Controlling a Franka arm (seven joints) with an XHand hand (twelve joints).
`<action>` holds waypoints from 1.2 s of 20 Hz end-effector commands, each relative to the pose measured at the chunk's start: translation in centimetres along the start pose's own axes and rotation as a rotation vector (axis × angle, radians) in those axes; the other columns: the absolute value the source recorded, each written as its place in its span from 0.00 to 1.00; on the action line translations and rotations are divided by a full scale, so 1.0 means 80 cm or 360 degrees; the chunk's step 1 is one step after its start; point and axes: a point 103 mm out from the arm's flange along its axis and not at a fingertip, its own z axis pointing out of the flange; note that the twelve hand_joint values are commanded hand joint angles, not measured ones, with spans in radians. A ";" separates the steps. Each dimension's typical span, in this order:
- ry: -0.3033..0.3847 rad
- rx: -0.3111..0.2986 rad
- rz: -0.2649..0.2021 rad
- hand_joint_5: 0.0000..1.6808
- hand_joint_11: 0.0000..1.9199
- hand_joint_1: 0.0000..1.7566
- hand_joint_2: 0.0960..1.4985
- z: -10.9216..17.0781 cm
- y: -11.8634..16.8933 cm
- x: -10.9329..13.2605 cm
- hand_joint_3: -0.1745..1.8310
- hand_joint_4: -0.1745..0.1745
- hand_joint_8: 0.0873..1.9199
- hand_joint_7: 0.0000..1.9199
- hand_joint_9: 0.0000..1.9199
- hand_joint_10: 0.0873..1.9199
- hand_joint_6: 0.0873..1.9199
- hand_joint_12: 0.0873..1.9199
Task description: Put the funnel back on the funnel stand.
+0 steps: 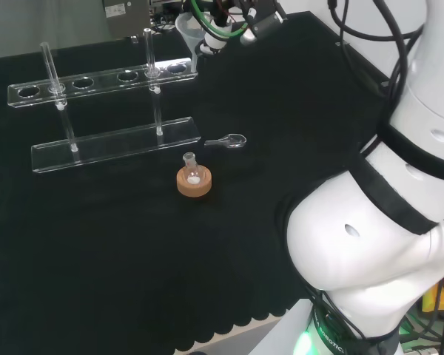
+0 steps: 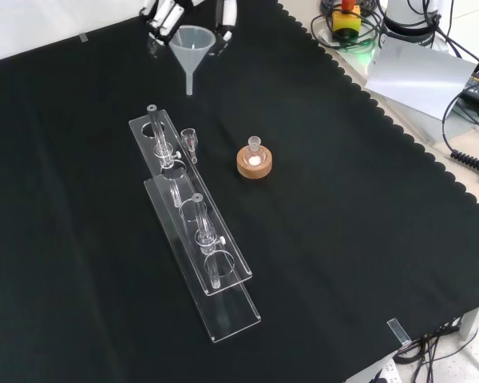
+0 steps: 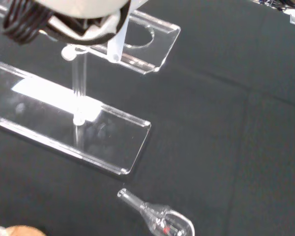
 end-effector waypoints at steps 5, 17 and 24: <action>0.0043 0.0024 -0.0018 0.34 0.29 0.52 0.41 0.015 0.078 -0.042 0.44 0.43 0.31 0.27 0.50 0.19 0.21 0.66; 0.0036 0.0066 -0.0070 0.34 0.29 0.52 0.41 0.026 0.118 -0.031 0.44 0.43 0.31 0.27 0.50 0.19 0.22 0.66; 0.0052 0.0066 -0.0090 0.34 0.29 0.52 0.41 0.030 0.120 -0.034 0.44 0.43 0.31 0.27 0.50 0.19 0.22 0.66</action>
